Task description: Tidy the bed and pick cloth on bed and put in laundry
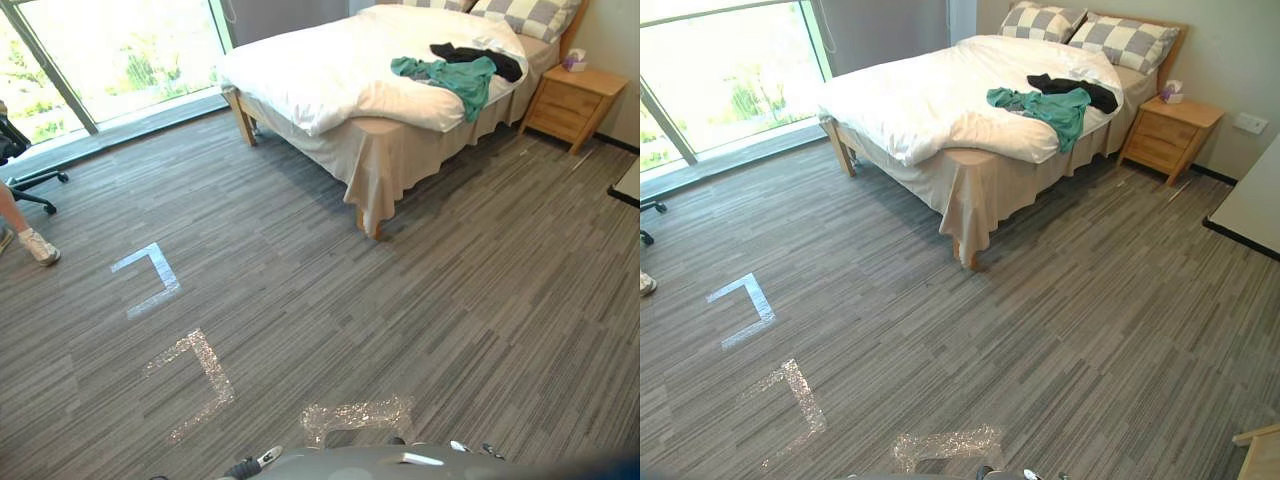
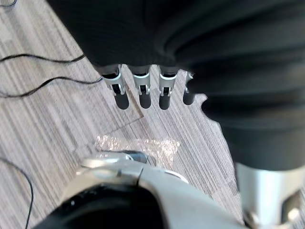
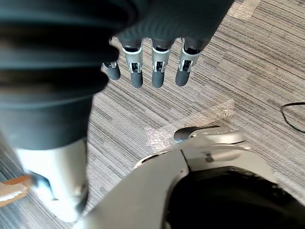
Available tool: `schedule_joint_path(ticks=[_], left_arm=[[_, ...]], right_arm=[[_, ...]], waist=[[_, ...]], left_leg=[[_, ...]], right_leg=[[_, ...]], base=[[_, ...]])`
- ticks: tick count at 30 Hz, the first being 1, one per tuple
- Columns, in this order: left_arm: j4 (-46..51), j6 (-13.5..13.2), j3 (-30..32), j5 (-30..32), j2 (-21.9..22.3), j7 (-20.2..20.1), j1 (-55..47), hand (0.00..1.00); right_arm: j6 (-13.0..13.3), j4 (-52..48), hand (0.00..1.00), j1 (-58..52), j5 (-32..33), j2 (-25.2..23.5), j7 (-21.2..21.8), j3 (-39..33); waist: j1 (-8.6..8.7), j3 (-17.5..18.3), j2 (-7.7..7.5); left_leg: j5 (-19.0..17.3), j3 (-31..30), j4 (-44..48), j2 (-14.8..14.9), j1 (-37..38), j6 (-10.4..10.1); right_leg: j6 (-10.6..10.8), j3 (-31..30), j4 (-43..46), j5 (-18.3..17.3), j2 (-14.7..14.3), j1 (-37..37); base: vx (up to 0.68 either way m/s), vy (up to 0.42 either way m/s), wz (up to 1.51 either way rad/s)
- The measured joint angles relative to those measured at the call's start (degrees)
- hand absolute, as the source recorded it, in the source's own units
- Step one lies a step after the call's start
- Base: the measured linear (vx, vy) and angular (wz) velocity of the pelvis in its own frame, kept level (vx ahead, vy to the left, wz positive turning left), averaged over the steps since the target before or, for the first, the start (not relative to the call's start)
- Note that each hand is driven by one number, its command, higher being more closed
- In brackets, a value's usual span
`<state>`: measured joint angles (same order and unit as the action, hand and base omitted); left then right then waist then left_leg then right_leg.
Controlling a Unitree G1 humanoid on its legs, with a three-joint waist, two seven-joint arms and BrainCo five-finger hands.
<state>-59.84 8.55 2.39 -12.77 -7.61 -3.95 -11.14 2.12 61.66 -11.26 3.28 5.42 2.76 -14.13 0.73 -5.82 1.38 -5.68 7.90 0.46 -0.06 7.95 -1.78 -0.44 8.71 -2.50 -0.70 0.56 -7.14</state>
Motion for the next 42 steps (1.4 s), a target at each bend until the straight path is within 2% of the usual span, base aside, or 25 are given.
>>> schedule_joint_path(ticks=[5,12,23,25,26,27,29,30,31,33,34,36,39,40,41,42], left_arm=[[-0.04,0.09,-0.05,1.13,-0.18,-2.25,-0.03,0.00],[-0.05,0.97,-0.21,1.12,-0.42,-2.39,0.43,0.00],[-0.03,1.31,-0.70,0.93,-0.81,-3.41,0.73,0.00],[0.05,3.44,-0.81,1.07,-0.96,-3.41,1.38,0.00],[0.05,4.83,-1.69,1.06,-1.55,-3.48,2.17,0.00],[0.05,5.12,-2.13,1.09,-1.93,-3.50,2.66,0.00],[0.02,6.04,-2.35,1.19,-2.97,-3.55,2.93,0.00],[-0.01,6.31,-2.33,1.59,-3.83,-3.62,2.82,0.00],[-0.04,6.45,-2.34,1.95,-4.02,-3.64,2.96,0.00],[-0.11,7.30,-2.40,2.90,-3.82,-3.61,3.43,0.00],[-0.12,7.46,-2.40,2.89,-3.63,-3.58,3.48,0.00],[-0.12,7.96,-2.38,2.98,-2.81,-3.53,3.58,0.00],[-0.01,8.15,-1.78,3.35,-2.30,-3.17,3.59,0.00],[0.05,8.13,-1.64,3.34,-2.19,-3.17,3.62,0.00],[0.02,8.07,-0.86,3.43,-1.77,-3.14,4.42,0.00],[0.01,8.04,-0.30,3.42,-1.68,-3.18,4.40,0.00]], right_arm=[[-0.61,0.38,0.00,0.10,0.00,0.01,0.11,-0.29],[-0.65,0.81,0.00,1.17,-0.06,-0.16,0.67,-1.00],[-0.65,0.78,0.00,2.07,0.81,-0.30,0.70,-1.18],[-0.56,0.56,0.00,2.26,2.68,-0.31,0.71,-1.27],[-0.54,0.18,0.00,2.58,3.81,-0.55,0.69,-1.27],[-0.46,-0.19,0.00,2.62,4.52,-0.82,0.58,-1.30],[-0.44,-0.66,0.00,2.94,5.48,-1.20,0.55,-1.32],[-0.41,-0.58,0.00,2.98,5.97,-2.26,0.47,-1.54],[-0.38,-0.58,0.00,2.98,6.51,-2.71,0.44,-1.56],[-0.38,-0.44,0.00,2.23,7.84,-3.03,0.46,-1.81],[-0.40,-0.41,0.00,2.14,8.72,-2.97,0.50,-2.16],[-0.41,0.05,0.00,2.15,10.91,-2.68,0.50,-3.57],[-0.41,-0.27,0.00,2.09,11.15,-2.70,0.61,-4.31],[-0.42,-0.58,0.00,2.05,11.14,-2.75,0.66,-4.62],[-0.28,-1.32,0.00,1.99,11.12,-3.05,0.91,-5.62],[-0.05,-1.72,0.00,1.81,11.14,-3.27,1.00,-5.95]], waist=[[-0.12,-0.06,0.06],[-0.14,-1.38,-0.44],[-0.17,-2.16,-0.84],[-0.13,-2.56,-0.76],[-0.10,-3.95,-1.17],[-0.08,-4.82,-1.64],[-0.43,-6.41,-2.72],[-0.31,-6.83,-3.92],[-0.13,-7.09,-4.56],[0.78,-7.40,-4.27],[1.04,-7.58,-3.95],[1.50,-8.00,-2.55],[1.50,-8.17,-1.87],[1.40,-8.31,-1.67],[1.35,-9.16,-0.78],[1.34,-9.41,-0.63]], left_leg=[[0.74,0.56,-1.42,0.44,1.65,0.93],[0.72,0.94,-2.22,0.57,4.08,0.89],[0.39,0.97,-2.44,0.54,4.45,0.64],[-0.41,1.15,-1.68,0.66,3.12,0.77],[-0.77,1.50,-0.38,0.55,2.60,1.29],[-0.89,1.91,0.34,0.41,2.70,1.63],[-1.43,3.91,1.69,-0.01,2.90,2.82],[-2.19,4.67,2.50,-0.56,3.01,2.45],[-2.53,4.76,3.11,-0.50,3.11,2.28],[-2.92,4.99,3.61,0.49,3.44,1.65],[-2.93,5.11,3.58,0.79,4.00,1.61],[-2.84,6.33,2.62,2.06,5.34,1.43],[-2.74,9.82,1.82,3.06,6.13,0.99],[-2.92,10.66,1.91,3.47,6.17,0.86],[-3.46,11.84,2.23,4.39,6.51,0.97],[-3.86,12.36,2.50,4.76,6.81,0.78]], right_leg=[[-0.27,0.21,-2.85,0.73,-0.83,-1.93],[1.41,0.41,-2.87,-0.23,-0.98,-3.93],[1.42,0.68,-2.54,-0.57,-0.90,-3.96],[0.92,0.75,4.00,-3.97,-0.41,0.17],[2.49,0.78,11.94,-7.53,0.74,3.91],[3.40,0.93,16.07,-9.08,1.59,5.41],[5.09,4.96,24.95,-12.45,4.49,8.98],[3.21,7.33,25.49,-13.85,5.81,9.05],[2.05,7.44,25.22,-13.77,5.71,8.46],[0.23,7.71,22.43,-12.54,4.26,6.97],[0.10,7.71,21.28,-11.95,3.73,6.23],[0.46,7.56,16.39,-9.05,1.67,3.70],[1.82,6.88,13.94,-6.93,0.55,3.20],[2.32,7.09,15.03,-6.70,0.51,3.99],[3.78,8.63,20.17,-8.33,0.95,7.12],[3.57,10.17,21.76,-9.34,1.70,8.20]], base=[[0.16,-0.011,-0.04],[0.04,-0.006,-0.03],[-0.05,-0.018,0.00],[-0.08,-0.009,-0.03],[-0.07,0.005,-0.04],[-0.08,0.012,-0.21],[-0.09,0.003,-0.39],[-0.04,-0.016,-0.34],[0.02,-0.040,-0.21],[0.03,-0.047,-0.04],[0.07,-0.018,-0.10],[0.07,0.019,-0.21],[0.01,0.052,-0.41],[-0.03,0.036,-0.62],[-0.04,0.035,-0.55],[-0.05,0.065,-0.68]])
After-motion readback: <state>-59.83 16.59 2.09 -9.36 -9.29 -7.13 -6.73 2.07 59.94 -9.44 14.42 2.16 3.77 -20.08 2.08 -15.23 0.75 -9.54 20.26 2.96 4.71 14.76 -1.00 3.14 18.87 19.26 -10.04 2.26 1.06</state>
